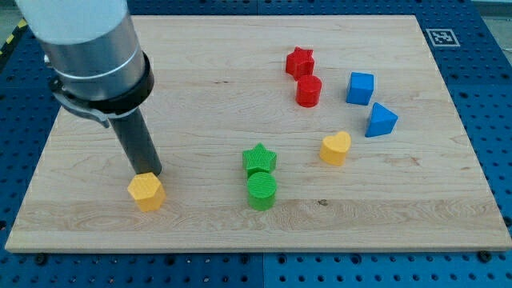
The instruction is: Move the yellow hexagon to the bottom left
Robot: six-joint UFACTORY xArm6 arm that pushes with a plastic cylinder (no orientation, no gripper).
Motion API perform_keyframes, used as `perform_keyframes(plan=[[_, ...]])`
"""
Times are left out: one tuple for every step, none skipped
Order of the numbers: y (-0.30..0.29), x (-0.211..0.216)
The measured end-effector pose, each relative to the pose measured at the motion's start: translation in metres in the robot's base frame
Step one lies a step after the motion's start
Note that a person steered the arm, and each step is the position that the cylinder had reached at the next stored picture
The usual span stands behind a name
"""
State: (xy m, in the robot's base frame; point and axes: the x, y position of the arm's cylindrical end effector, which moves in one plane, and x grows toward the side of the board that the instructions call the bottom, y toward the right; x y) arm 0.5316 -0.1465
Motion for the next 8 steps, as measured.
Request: perform_keyframes(plan=[[0.004,0.007],[0.027,0.019],[0.053,0.025],[0.065,0.030],[0.063,0.045],[0.048,0.051],[0.024,0.051],[-0.004,0.051]])
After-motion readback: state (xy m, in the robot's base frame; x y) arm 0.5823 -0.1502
